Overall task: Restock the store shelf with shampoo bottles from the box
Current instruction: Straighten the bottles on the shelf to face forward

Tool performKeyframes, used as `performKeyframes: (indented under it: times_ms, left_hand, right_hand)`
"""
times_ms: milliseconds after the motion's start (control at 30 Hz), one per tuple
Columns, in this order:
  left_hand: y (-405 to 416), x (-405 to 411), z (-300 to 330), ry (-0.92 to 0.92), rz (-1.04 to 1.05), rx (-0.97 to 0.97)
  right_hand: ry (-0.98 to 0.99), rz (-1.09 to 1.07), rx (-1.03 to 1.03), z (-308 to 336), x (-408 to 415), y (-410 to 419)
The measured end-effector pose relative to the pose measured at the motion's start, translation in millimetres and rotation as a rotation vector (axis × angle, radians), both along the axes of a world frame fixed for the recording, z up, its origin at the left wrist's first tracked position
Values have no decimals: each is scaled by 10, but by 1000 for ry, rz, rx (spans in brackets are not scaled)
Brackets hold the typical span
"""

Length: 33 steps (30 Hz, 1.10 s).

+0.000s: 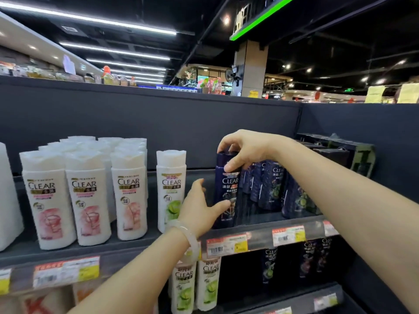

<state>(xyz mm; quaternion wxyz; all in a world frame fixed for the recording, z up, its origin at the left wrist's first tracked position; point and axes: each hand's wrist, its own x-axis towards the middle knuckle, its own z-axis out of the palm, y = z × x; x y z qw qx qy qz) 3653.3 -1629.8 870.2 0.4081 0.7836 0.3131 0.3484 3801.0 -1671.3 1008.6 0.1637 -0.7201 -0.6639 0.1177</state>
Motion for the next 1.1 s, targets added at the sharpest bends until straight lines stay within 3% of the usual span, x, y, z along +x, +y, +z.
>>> performKeyframes:
  times_ms: [167, 333, 433, 500, 567, 633, 700, 800, 867, 1000, 1100]
  left_hand:
    - [59, 123, -230, 12, 39, -75]
    - [57, 216, -322, 62, 55, 10]
    - [17, 206, -314, 27, 90, 9]
    - [-91, 179, -288, -47, 197, 119]
    - [-264, 154, -215, -215, 283, 376]
    - [-440, 203, -114, -336, 223, 599]
    - [-595, 346, -38, -334, 88, 658]
    - [-783, 610, 43, -285, -9, 590]
    - [-822, 716, 19, -386, 85, 601]
    - [-768, 727, -252, -605, 369, 460]
    - [-647, 683, -503, -517, 487, 250]
  right_hand:
    - [8, 47, 8, -15, 51, 18]
    - [12, 70, 14, 15, 117, -116]
    - [-1, -9, 133, 232, 378, -419]
    - [-20, -123, 264, 375, 654, -663]
    - [-39, -238, 362, 428, 943, -873]
    - [-25, -324, 389, 398, 1176, -1021]
    - [-14, -403, 362, 321, 1298, -1102]
    - [-85, -541, 349, 139, 1334, -1113]
    - [-67, -645, 373, -108, 1300, -1094]
    - [223, -703, 370, -951, 1205, -1029]
    - [392, -745, 373, -1503, 1096, -916]
